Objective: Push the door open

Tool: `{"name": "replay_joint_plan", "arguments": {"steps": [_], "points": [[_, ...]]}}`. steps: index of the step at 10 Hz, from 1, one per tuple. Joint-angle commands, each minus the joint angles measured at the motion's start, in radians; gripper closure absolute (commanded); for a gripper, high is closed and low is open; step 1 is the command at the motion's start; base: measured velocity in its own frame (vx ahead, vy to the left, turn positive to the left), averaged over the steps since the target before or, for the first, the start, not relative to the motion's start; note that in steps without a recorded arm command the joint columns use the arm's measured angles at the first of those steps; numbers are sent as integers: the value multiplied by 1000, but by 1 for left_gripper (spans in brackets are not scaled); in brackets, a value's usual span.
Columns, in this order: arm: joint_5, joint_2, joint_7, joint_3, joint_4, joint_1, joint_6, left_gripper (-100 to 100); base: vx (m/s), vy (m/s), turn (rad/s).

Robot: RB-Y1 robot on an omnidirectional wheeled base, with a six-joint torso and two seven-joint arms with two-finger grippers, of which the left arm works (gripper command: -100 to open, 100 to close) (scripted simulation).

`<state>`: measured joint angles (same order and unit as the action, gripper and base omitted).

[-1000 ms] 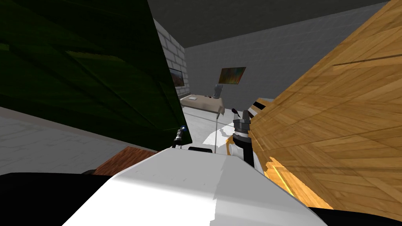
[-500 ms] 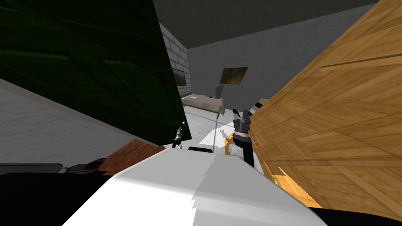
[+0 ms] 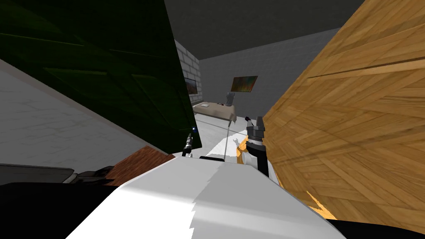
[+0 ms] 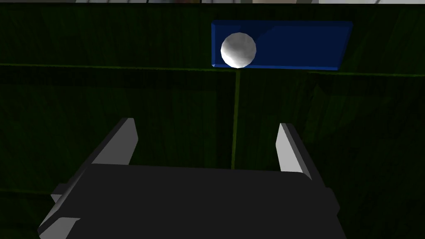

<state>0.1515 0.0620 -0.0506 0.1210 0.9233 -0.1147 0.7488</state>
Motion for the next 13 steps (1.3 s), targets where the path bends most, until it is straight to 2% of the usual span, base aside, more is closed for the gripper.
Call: {"name": "replay_joint_plan", "arguments": {"steps": [1,6,7,8,13], "points": [[1,2,-2,3,-2,1,6,-100,213,51,-11],[6,-9,-8,14,-19,1,35,-100,236,60,-36],[6,-6,-7,13,-19,2,31,-100,105,38,1],[6,-6,-7,13,-19,2,31,100,-25,-12,1],[6,-6,-7,13,-19,2,31,100,-17,-6,-1]]}}
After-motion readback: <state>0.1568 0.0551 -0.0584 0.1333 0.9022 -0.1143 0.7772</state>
